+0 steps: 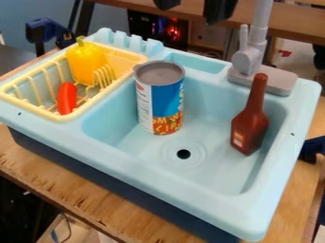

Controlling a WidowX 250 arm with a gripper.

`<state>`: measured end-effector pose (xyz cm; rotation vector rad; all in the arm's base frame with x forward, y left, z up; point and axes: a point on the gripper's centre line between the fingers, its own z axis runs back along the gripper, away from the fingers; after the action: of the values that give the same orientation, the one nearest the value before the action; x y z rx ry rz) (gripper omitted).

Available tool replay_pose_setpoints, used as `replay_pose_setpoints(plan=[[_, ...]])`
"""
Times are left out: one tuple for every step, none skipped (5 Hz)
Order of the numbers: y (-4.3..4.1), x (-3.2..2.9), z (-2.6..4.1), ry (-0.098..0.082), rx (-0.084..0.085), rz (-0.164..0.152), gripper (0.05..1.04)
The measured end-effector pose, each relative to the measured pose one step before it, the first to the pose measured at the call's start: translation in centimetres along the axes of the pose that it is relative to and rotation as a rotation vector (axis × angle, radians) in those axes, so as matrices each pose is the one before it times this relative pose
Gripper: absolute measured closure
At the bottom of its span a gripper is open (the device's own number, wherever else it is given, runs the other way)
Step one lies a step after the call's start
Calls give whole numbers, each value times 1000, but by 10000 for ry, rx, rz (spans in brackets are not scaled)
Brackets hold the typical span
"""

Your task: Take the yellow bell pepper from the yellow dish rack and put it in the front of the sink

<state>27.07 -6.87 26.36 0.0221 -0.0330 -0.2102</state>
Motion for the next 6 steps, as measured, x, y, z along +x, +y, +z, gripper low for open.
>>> replay_pose_setpoints(plan=[[13, 84, -939, 368, 19, -40, 83], [2197, -187, -360, 136, -297, 107, 83], [3598, -1223, 271, -130, 311, 526, 83], [2971, -1284, 142, 19, 270, 516, 83], [2845, -1059, -10, 110, 443, 335, 83], [2318, 438, -1156, 49, 34, -97, 83]])
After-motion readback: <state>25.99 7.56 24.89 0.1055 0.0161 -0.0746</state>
